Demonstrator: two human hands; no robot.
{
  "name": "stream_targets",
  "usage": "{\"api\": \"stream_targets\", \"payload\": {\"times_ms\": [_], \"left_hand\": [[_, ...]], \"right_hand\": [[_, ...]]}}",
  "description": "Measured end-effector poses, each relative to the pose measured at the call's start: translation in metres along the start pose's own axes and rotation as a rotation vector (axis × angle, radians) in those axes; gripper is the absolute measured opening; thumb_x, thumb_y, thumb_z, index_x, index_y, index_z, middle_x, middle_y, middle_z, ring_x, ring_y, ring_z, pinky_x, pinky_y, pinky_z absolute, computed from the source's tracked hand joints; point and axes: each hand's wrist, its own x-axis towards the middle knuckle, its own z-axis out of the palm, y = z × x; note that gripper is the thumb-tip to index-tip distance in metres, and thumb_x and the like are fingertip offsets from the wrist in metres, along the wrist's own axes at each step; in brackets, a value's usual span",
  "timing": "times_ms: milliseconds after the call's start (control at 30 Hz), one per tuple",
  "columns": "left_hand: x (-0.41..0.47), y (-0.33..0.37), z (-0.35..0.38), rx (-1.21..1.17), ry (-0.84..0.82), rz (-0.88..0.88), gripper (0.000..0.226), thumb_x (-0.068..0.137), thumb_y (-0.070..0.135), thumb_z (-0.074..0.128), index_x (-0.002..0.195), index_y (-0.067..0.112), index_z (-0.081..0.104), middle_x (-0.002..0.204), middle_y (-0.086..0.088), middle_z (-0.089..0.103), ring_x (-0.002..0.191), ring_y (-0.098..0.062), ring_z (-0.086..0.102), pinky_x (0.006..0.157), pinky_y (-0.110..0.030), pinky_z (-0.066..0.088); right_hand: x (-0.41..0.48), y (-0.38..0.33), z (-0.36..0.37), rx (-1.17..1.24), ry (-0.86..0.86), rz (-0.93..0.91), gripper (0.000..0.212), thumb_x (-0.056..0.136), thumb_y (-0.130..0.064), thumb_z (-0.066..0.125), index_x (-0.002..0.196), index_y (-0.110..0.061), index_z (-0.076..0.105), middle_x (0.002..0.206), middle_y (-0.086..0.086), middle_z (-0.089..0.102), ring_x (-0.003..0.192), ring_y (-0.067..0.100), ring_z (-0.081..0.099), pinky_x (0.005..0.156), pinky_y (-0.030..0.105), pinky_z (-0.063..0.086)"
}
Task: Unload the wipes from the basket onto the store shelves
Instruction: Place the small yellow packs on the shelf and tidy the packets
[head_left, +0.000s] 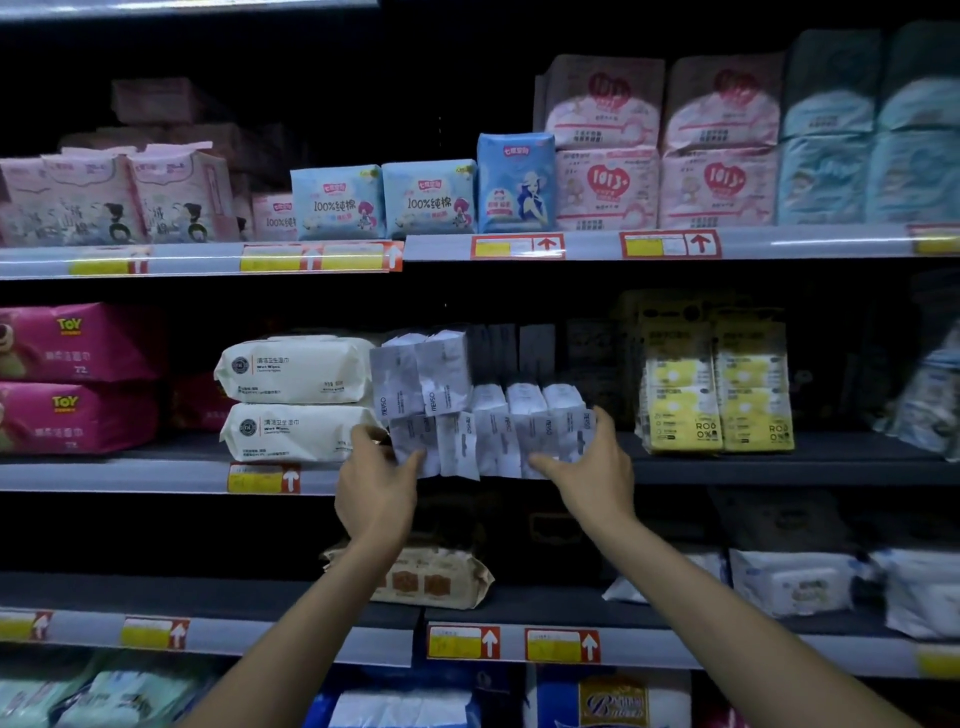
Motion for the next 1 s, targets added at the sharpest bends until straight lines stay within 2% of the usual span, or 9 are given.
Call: {"api": "stream_targets", "payload": {"times_ms": [100,167,400,500,633,767,833,900,1000], "left_hand": [[0.004,0.002,-0.001,0.062,-0.002,0.118,0.031,0.09,0.024,0.079,0.107,0.017,0.054,0.085,0.003,0.065,0.075,-0.021,0.057,0.061,-0.034,0.038],[0.007,0.005,-0.002,0.1,-0.013,0.145,0.028,0.092,0.019,0.077,0.1,0.015,0.051,0.076,0.007,0.056,0.069,-0.018,0.049,0.061,-0.035,0.035],[0.022,0.008,0.003,0.19,-0.012,0.247,0.022,0.092,0.008,0.069,0.101,0.015,0.05,0.09,-0.007,0.062,0.075,-0.027,0.054,0.063,-0.038,0.04],[0.031,0.003,0.005,0.234,-0.002,0.309,0.017,0.093,0.009,0.066,0.102,0.015,0.052,0.085,-0.005,0.064,0.074,-0.031,0.061,0.058,-0.038,0.043],[0.03,-0.004,0.007,0.169,-0.028,0.334,0.029,0.088,0.003,0.067,0.106,0.017,0.05,0.087,-0.006,0.065,0.076,-0.032,0.063,0.062,-0.045,0.052],[0.022,-0.008,0.005,0.223,-0.007,0.405,0.027,0.089,0.005,0.067,0.097,0.018,0.045,0.089,-0.009,0.061,0.075,-0.034,0.061,0.062,-0.046,0.05],[0.023,-0.01,0.0,0.212,-0.022,0.372,0.028,0.091,0.014,0.073,0.094,0.016,0.046,0.083,-0.006,0.062,0.073,-0.032,0.061,0.061,-0.042,0.046],[0.02,-0.011,-0.007,0.177,-0.037,0.336,0.027,0.09,0.02,0.075,0.093,0.016,0.049,0.079,-0.001,0.063,0.073,-0.028,0.061,0.064,-0.043,0.049],[0.008,-0.013,-0.014,0.288,0.016,0.347,0.024,0.088,0.015,0.069,0.108,0.013,0.055,0.089,-0.002,0.061,0.089,-0.031,0.06,0.079,-0.047,0.047]], "right_hand": [[0.0,-0.002,0.008,-0.022,0.022,0.018,0.067,0.078,-0.03,0.089,0.132,-0.019,0.051,0.12,0.0,0.07,0.108,0.025,0.068,0.08,0.034,0.053],[-0.002,-0.005,0.01,-0.046,0.03,0.018,0.059,0.08,-0.031,0.087,0.126,-0.019,0.053,0.117,0.0,0.07,0.104,0.026,0.068,0.078,0.035,0.053],[-0.001,-0.009,0.011,-0.131,0.049,-0.004,0.054,0.081,-0.037,0.084,0.12,-0.018,0.052,0.113,0.002,0.069,0.102,0.028,0.068,0.074,0.035,0.051],[0.002,-0.009,0.013,-0.166,0.049,-0.008,0.052,0.081,-0.041,0.083,0.116,-0.018,0.052,0.112,0.001,0.069,0.1,0.028,0.068,0.075,0.036,0.053],[0.003,-0.006,0.015,-0.215,0.043,-0.015,0.048,0.086,-0.046,0.078,0.108,-0.018,0.046,0.103,-0.001,0.063,0.098,0.029,0.067,0.068,0.034,0.045],[0.006,-0.004,0.012,-0.203,0.01,-0.011,0.048,0.086,-0.044,0.079,0.106,-0.018,0.045,0.1,-0.001,0.059,0.097,0.029,0.066,0.067,0.034,0.044],[0.007,-0.003,0.011,-0.166,-0.014,-0.004,0.053,0.086,-0.041,0.08,0.117,-0.015,0.047,0.106,0.0,0.061,0.101,0.028,0.066,0.069,0.035,0.049],[0.005,-0.002,0.011,-0.138,-0.025,0.003,0.079,0.086,-0.039,0.08,0.146,-0.013,0.036,0.132,0.007,0.06,0.12,0.031,0.062,0.083,0.041,0.055],[-0.007,0.0,0.015,-0.243,0.026,-0.072,0.113,0.09,-0.043,0.076,0.163,-0.021,-0.007,0.168,0.015,0.016,0.154,0.036,0.021,0.111,0.049,0.042]]}}
